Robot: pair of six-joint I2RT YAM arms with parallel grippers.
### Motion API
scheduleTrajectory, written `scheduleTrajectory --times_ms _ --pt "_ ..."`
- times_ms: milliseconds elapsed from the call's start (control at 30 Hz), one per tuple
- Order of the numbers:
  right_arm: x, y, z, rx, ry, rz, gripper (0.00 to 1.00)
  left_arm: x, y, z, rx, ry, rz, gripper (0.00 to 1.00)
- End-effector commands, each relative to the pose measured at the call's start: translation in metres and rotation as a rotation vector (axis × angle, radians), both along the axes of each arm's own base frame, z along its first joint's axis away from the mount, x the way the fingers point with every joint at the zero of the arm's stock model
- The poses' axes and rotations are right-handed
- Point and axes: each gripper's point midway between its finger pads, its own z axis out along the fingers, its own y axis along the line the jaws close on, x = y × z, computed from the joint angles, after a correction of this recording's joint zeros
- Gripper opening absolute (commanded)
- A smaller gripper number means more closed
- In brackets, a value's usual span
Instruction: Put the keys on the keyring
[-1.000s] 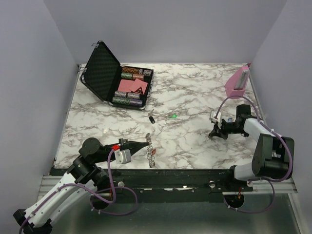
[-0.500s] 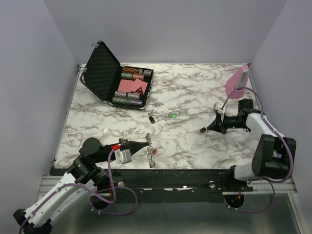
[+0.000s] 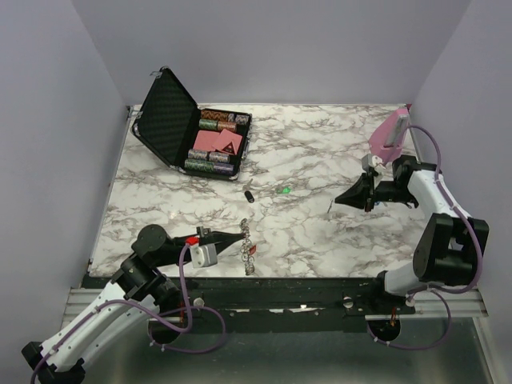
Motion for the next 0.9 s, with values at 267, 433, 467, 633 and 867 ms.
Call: scheduleTrajectory --times_ms 267,433,467,633,867 --pt "-0.012 0.016 0.066 0.169 0.004 0.007 0.0 0.011 -0.003 0.009 -0.022 0.042 0.035 0.0" --pt "-0.019 0.023 0.086 0.18 -0.007 0.025 0.0 0.018 -0.007 0.028 -0.093 0.124 0.058 0.0" --pt "-0.02 0.024 0.09 0.182 0.004 0.028 0.0 0.018 -0.009 0.032 -0.108 0.144 0.054 0.0" --pt "-0.028 0.037 0.1 0.132 0.01 0.096 0.0 0.023 -0.018 0.047 -0.163 0.204 0.04 0.0" --pt "-0.058 0.07 0.109 0.064 -0.128 0.285 0.0 0.019 -0.035 0.05 -0.167 0.086 -0.011 0.0"
